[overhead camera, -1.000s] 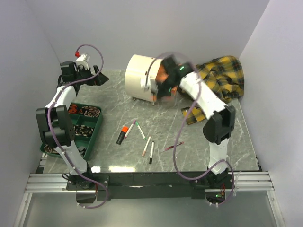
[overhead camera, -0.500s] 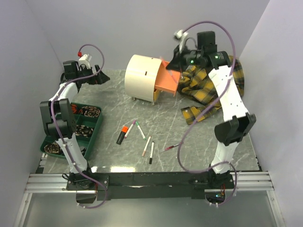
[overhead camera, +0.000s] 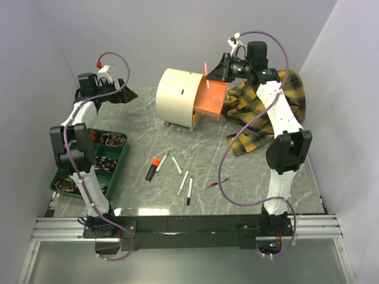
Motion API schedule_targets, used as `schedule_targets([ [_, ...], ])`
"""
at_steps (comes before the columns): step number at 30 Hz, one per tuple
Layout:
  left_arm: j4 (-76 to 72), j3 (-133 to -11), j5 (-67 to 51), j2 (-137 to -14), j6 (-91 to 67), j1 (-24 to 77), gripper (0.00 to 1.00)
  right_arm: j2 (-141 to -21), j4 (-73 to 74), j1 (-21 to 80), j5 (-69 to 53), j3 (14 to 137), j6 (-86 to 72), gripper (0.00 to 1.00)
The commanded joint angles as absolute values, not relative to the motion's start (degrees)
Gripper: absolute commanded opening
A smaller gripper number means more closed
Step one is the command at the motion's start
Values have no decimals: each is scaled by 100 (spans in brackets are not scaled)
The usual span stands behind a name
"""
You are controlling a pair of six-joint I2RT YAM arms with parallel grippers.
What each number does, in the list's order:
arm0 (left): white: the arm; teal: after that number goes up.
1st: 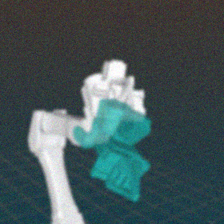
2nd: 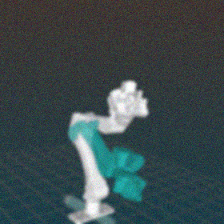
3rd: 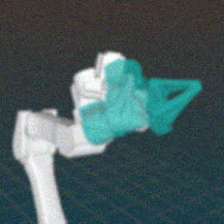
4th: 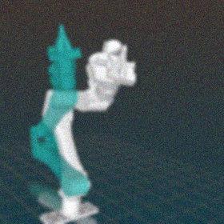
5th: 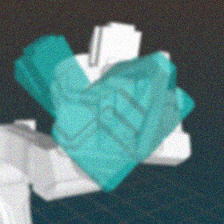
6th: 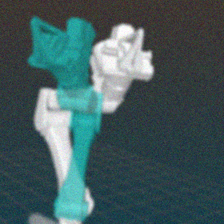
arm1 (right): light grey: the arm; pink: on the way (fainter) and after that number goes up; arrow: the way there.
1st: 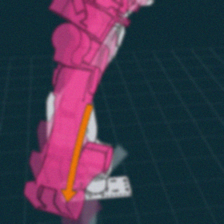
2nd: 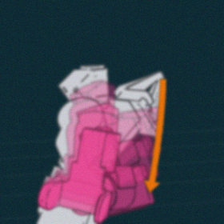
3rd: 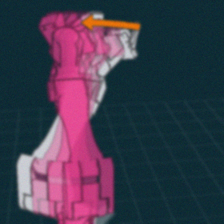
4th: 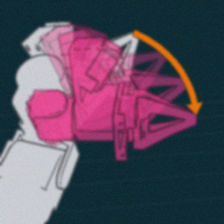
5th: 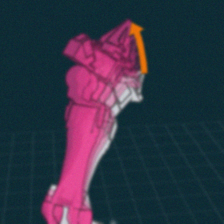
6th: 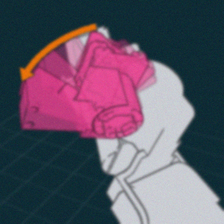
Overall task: Sort the stationery into containers
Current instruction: Place the pen in the drawer.
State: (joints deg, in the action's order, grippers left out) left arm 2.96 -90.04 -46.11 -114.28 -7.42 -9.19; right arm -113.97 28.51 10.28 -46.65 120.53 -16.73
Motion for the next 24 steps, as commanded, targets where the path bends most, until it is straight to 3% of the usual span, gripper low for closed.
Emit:
schedule_targets([
  [1,150,-9088,-4737,-11426,-905,-923,99,-11654,2618,1020,-4580,12384,-1925,0],
  [10,264,-9202,-4711,-11417,-817,-897,99,-11865,3005,958,-4158,12366,-1653,2],
  [12,246,-9220,-4720,-11443,-844,-897,100,-11892,3085,958,-3991,12454,-1617,12],
  [13,237,-9220,-4720,-11452,-861,-896,99,-11883,3137,958,-3921,12463,-1582,26],
  [16,185,-9220,-4720,-11461,-888,-896,100,-11813,3173,958,-3858,12402,-1538,40],
  [19,132,-9202,-4737,-11470,-931,-905,99,-11699,3120,967,-4016,12401,-1521,48],
  [24,70,-9158,-4737,-11417,-897,-897,99,-11401,3164,975,-4446,12603,-1214,49],
])
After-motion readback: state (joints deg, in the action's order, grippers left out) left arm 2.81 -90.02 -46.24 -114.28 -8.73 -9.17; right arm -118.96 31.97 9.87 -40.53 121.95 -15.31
